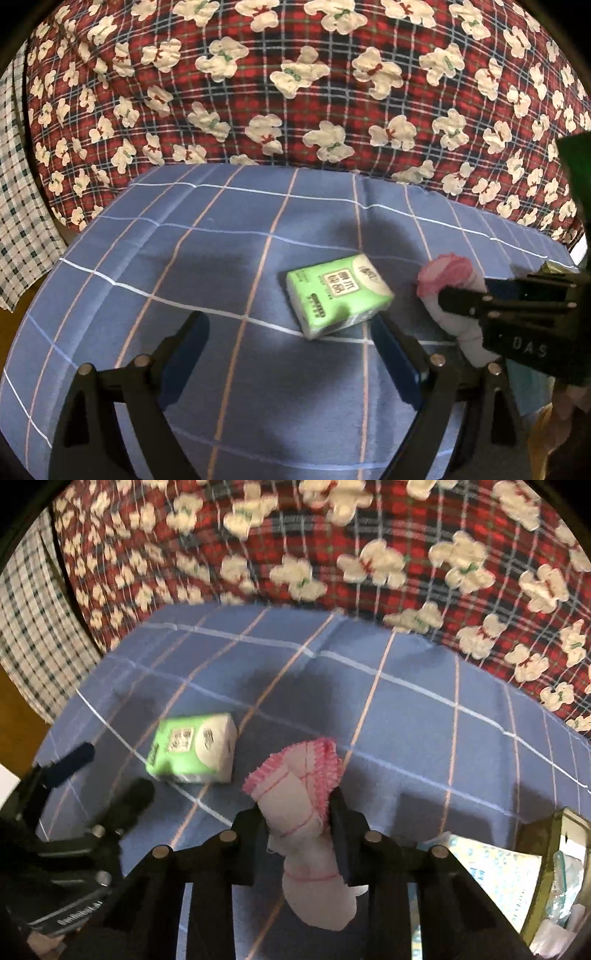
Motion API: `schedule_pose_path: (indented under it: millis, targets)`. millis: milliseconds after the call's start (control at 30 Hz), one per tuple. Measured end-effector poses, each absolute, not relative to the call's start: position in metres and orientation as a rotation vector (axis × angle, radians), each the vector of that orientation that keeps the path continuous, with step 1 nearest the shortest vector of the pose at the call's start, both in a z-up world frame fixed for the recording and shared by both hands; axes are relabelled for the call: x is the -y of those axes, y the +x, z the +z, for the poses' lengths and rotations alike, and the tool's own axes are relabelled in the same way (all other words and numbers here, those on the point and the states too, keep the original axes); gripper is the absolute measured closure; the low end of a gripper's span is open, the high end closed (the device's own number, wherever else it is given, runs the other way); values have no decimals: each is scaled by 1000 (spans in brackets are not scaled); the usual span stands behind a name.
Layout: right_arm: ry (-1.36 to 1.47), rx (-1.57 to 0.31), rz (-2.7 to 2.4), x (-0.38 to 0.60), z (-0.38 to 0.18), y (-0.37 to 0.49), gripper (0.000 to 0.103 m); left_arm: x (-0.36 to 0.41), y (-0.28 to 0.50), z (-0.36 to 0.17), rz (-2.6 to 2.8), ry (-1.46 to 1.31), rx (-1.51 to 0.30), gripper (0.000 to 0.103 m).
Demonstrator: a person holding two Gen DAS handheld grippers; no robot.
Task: Organize soft objects
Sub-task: 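Grasp the green tissue pack with left gripper while right gripper grasps the pink-trimmed sock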
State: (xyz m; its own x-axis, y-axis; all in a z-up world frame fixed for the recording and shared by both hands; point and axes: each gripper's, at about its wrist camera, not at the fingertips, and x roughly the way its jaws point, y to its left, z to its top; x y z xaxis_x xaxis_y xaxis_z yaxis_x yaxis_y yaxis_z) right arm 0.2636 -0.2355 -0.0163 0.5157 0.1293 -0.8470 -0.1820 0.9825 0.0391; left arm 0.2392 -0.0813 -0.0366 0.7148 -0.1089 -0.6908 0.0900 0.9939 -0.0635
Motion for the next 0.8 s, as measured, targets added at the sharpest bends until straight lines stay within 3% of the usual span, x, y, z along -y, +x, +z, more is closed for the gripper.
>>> schedule_pose_path:
  millis: [167, 667, 733, 800]
  targets:
    - [-46, -929, 160, 237, -3, 256, 72, 96, 242, -36, -120, 0, -763, 7]
    - [15, -875, 160, 250, 4, 252, 71, 126, 264, -48, -86, 27, -818, 7]
    - [15, -874, 162, 250, 4, 252, 71, 124, 267, -51, -85, 17, -826, 10]
    - [18, -875, 163, 251, 4, 252, 71, 121, 270, -55, -79, 6, -847, 28]
